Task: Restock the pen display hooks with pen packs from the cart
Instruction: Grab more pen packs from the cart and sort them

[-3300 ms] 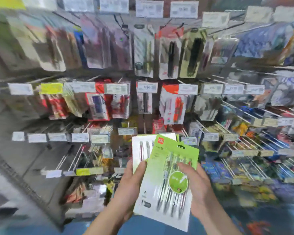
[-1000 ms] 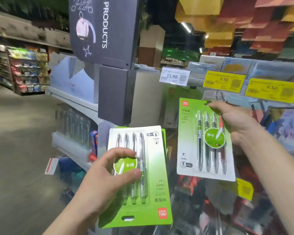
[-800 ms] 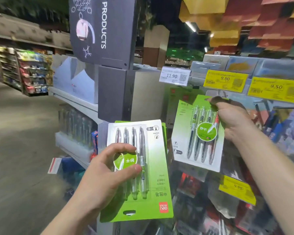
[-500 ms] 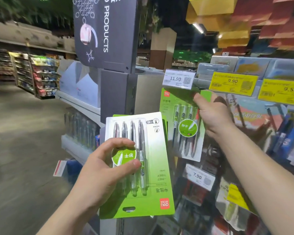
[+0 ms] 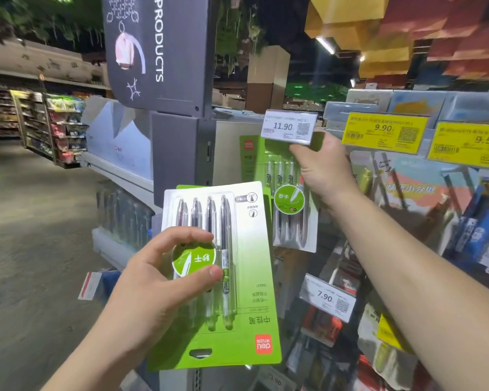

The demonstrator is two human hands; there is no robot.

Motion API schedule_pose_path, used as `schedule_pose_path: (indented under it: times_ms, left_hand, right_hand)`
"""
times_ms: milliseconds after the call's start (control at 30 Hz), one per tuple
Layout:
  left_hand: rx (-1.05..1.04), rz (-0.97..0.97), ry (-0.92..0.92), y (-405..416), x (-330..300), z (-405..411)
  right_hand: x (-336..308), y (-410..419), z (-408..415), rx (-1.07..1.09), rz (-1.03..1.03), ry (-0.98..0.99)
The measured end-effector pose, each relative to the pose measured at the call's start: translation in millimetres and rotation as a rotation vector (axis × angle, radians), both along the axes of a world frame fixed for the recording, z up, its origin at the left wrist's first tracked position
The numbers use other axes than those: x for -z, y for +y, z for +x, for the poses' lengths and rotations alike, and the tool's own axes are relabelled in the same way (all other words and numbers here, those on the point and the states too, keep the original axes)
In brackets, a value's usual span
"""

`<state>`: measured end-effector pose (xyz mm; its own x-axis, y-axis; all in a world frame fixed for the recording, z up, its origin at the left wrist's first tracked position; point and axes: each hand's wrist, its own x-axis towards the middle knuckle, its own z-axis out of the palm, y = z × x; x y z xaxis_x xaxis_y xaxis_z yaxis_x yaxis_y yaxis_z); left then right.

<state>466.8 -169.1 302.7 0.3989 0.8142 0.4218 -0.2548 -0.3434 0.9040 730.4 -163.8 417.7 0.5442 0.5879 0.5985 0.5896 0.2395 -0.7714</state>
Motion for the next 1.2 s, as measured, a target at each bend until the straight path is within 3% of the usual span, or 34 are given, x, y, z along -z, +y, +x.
schedule_pose_path:
  times_ms: [133, 433, 700, 1200]
  left_hand:
    - [0.009, -0.017, -0.013, 2, -2, 1]
    - [-0.028, 0.015, -0.019, -3, -9, 5]
    - [-0.021, -0.01, -0.025, -4, -6, 8]
    - [-0.031, 0.029, 0.018, -14, -4, 20]
  right_hand:
    - [-2, 4, -1, 0.04, 0.025, -0.019]
    - [2, 21, 20, 0.061, 0.008, 0.179]
    - [10, 18, 46, 0.214, -0.1, 0.014]
    - [9, 51, 91, 0.375, -0.183, 0.14]
